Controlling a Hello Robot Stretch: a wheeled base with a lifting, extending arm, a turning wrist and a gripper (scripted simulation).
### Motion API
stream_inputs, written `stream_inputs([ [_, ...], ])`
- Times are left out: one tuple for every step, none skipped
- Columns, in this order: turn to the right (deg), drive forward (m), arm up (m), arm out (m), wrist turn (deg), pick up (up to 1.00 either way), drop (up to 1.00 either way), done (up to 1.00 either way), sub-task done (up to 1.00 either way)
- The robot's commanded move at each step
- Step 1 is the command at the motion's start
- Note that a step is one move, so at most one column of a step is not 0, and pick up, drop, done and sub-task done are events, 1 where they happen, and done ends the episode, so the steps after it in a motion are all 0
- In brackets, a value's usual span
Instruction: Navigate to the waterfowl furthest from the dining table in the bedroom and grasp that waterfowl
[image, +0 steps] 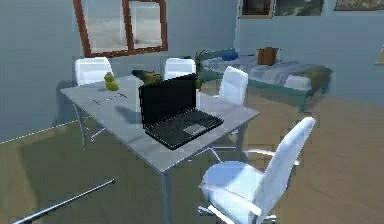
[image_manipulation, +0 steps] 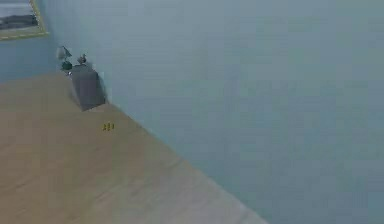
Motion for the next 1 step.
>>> stream_inputs([
  [-42.0,0.0,0.0,0.0,0.0,0.0,0.0,0.0,0.0],
])
